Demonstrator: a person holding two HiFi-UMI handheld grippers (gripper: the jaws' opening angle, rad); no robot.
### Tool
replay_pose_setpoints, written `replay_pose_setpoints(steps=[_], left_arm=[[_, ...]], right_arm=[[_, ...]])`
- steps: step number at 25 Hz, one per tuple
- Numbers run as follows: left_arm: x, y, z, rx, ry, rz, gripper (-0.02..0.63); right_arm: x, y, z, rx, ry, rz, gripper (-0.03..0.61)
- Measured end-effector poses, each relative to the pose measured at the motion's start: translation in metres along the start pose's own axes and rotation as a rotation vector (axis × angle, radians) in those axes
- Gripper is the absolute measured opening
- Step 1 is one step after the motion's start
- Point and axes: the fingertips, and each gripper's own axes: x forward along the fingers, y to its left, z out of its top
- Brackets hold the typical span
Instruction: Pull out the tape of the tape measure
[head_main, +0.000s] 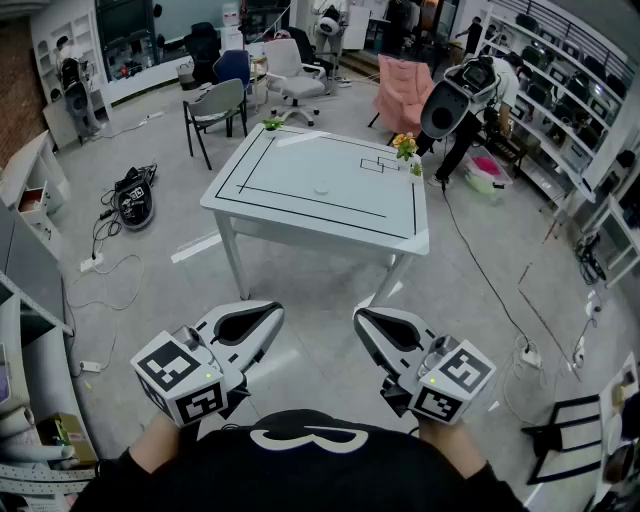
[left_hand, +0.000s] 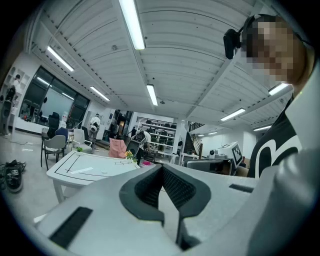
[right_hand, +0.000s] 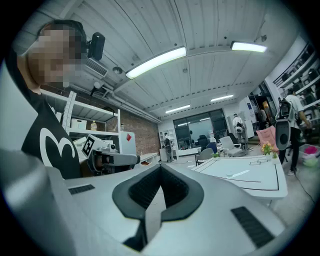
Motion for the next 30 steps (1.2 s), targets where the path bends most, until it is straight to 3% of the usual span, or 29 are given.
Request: replay_pose_setpoints(steps=[10,15,19,24,30], left_arm=[[-0.007,0.025,-0.004,-0.009,0.000,0.004,0.008],[-0.013,0.034,-0.010,-0.018,-0.004,0.004,0.008],[-0.013,0.043,-0.020,-0.034,0.000,0.016,0.008],[-0.010,0.052,-0.026,-0.055,0.002,0.028,0.012],[0.002,0.073,-0.034,-0.071,0.028,0.055,0.106]], right_arm=[[0.019,-0.006,0.000,-0.007,-0.052,-0.037,0.003],[0.027,-0.011,-0.021,0.020,-0.003,-0.076,0.003],[0.031,-0.012,-0.038,0.045,0.032,-0.057,0.008],[0.035,-0.020,-0.042,0.060,0.030,-0.050,0.089],[0.054,-0.039,-0.045,0.060,0.028,-0.035,0.209]])
